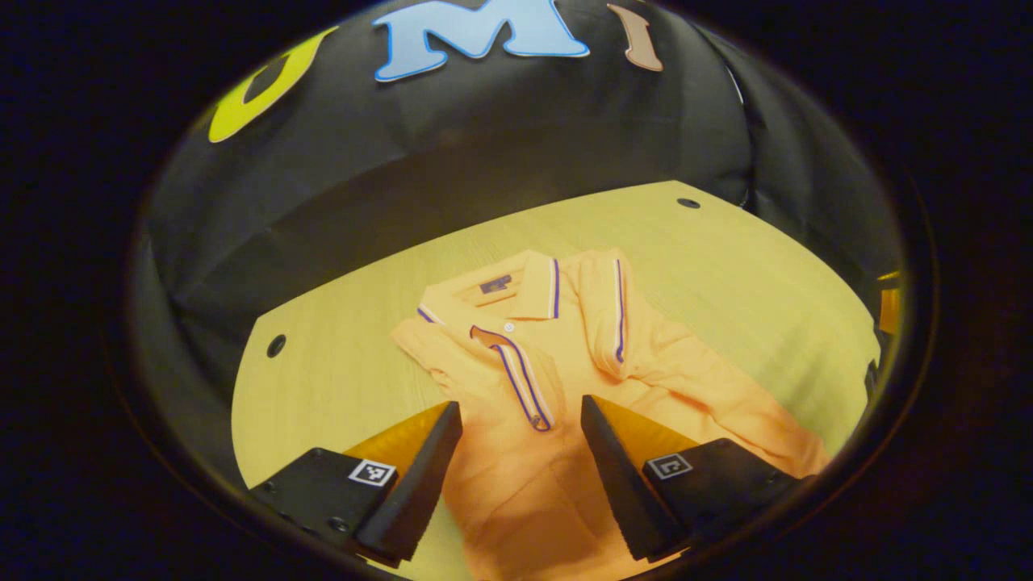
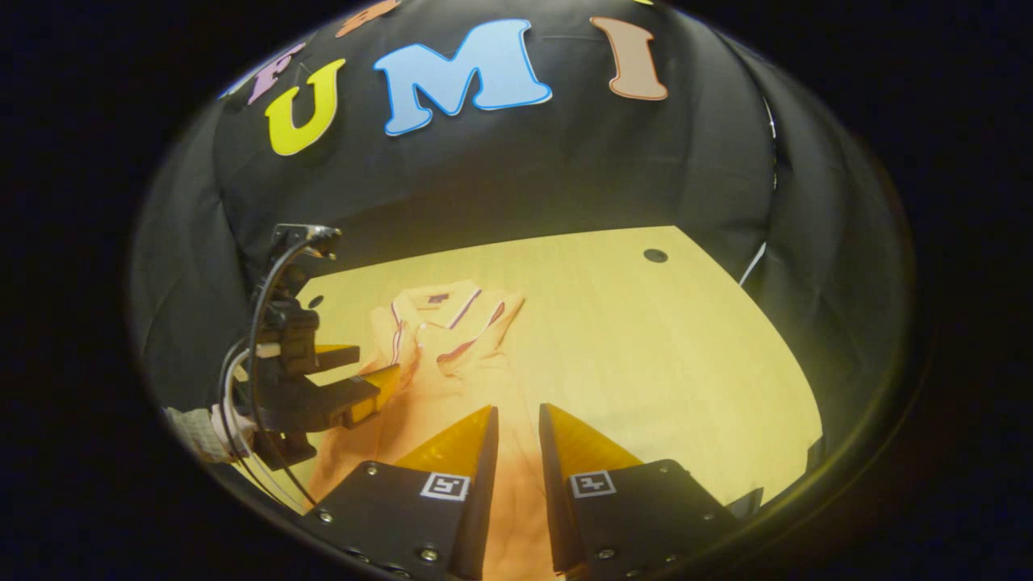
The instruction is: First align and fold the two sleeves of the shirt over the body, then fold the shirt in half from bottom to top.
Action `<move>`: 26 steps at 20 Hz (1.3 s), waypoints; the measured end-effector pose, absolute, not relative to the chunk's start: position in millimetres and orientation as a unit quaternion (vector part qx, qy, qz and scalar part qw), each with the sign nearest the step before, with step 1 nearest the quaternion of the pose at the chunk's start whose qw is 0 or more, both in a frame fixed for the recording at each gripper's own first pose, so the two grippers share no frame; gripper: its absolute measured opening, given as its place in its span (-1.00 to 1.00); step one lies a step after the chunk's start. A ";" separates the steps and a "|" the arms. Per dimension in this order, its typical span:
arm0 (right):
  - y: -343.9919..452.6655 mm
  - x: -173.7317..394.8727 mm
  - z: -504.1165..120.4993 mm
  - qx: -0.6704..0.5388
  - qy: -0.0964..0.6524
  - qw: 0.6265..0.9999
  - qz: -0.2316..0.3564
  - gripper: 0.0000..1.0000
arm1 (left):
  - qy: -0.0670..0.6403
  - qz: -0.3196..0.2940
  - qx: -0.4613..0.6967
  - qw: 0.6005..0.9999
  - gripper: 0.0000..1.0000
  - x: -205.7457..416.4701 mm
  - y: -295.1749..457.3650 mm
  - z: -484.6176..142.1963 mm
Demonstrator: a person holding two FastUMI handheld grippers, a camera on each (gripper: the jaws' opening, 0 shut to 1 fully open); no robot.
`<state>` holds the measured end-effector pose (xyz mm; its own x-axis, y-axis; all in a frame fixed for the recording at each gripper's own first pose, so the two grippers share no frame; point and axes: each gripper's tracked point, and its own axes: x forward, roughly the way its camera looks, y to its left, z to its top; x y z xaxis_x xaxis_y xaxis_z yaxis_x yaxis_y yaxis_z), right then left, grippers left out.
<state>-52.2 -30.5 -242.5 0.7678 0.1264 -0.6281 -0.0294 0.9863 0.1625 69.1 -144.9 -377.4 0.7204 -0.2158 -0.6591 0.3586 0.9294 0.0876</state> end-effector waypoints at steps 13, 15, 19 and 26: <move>-12.9 -88.5 -293.1 0.044 0.423 0.899 0.109 -0.39 | 0.381 -0.121 0.060 0.914 0.97 -51.1 -72.5 -363.9; -12.5 -99.7 -302.1 0.039 0.441 0.889 0.116 -0.38 | 0.400 -0.125 0.054 0.907 0.95 -76.2 -71.2 -370.6; -6.0 -121.9 -319.7 0.046 0.479 0.865 0.140 -0.21 | 0.437 -0.130 0.051 0.888 0.95 -120.4 -69.9 -386.0; -1.4 -163.5 -355.0 0.015 0.551 0.818 0.162 0.20 | 0.489 -0.107 0.062 0.864 0.96 -176.7 -59.4 -410.7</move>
<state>-163.5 -1.4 -355.0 0.3392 0.2827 -0.8972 -0.2488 0.9468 0.2043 -176.7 -59.4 -410.7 0.4993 -0.1230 -0.8576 0.2452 0.9695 0.0037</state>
